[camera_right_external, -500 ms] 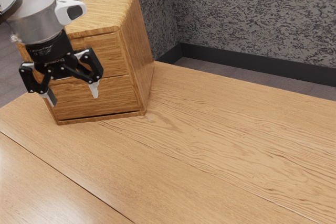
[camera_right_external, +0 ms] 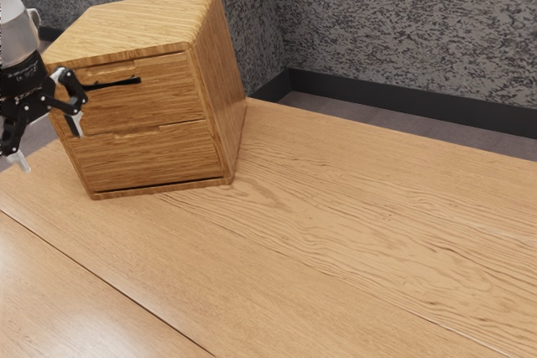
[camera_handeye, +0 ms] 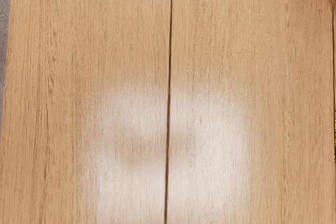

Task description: Pull the drawer handle with one arm to open the drawer

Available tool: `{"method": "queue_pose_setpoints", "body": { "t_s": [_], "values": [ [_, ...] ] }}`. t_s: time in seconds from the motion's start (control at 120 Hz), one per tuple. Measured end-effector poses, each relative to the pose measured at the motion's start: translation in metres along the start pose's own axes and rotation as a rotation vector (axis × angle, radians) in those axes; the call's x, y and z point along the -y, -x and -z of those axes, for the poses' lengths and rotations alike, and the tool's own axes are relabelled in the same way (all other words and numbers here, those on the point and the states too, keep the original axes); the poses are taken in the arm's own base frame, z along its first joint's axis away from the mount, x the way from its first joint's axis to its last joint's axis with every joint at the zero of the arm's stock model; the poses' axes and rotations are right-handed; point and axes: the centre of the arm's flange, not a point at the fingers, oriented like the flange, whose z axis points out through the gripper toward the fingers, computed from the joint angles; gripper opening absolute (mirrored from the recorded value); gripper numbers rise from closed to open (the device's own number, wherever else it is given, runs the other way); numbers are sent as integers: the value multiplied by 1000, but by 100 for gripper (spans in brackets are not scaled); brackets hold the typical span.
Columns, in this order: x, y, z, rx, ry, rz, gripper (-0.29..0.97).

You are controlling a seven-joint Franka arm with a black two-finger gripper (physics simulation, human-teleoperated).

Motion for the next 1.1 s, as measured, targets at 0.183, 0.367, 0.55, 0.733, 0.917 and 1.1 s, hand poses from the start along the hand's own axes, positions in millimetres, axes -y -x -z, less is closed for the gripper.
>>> {"method": "queue_pose_setpoints", "body": {
  "t_s": [0.183, 0.367, 0.55, 0.733, 0.917, 1.1],
  "values": [
    [-73, -40, -7, 1, 106, 137, 68],
    [-109, -71, -19, -26, 154, 251, 68],
    [-128, -96, -41, -46, 164, 345, 68],
    [-148, -108, -47, -74, 202, 395, 68],
    [-153, -100, -46, -99, 249, 405, 68],
    [-153, -101, -42, -123, 297, 419, 68]
  ]
}}
